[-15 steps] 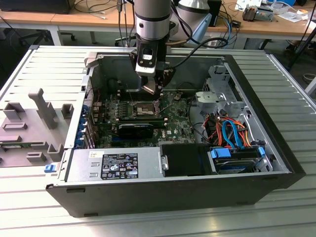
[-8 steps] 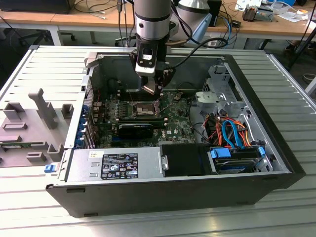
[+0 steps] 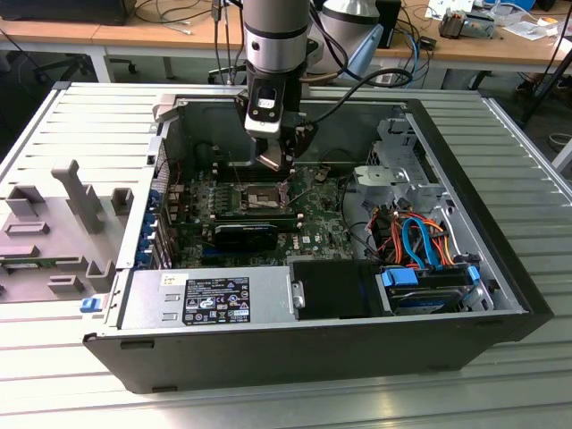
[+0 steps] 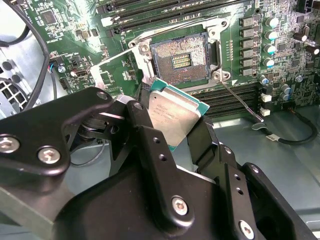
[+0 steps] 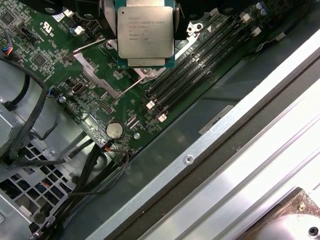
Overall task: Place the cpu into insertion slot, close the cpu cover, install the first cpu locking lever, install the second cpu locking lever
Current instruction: 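Place the cpu into insertion slot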
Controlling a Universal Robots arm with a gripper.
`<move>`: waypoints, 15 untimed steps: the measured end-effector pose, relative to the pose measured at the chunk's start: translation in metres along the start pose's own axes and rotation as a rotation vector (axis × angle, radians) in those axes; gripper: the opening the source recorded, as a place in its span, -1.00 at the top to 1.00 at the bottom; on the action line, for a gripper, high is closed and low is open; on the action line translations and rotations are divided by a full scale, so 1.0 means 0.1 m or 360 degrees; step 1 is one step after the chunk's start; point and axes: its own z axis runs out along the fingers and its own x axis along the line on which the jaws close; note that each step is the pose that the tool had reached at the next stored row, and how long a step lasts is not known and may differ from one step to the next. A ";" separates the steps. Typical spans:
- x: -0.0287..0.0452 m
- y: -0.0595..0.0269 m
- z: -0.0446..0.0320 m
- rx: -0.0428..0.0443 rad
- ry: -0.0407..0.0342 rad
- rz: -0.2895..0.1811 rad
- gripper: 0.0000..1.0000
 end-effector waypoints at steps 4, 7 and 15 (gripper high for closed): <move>0.000 0.000 0.001 0.0000 0.0000 0.0006 -0.08; 0.000 0.000 0.001 0.0000 -0.0001 0.0009 -0.08; 0.000 0.000 0.003 0.0000 -0.0001 0.0018 -0.08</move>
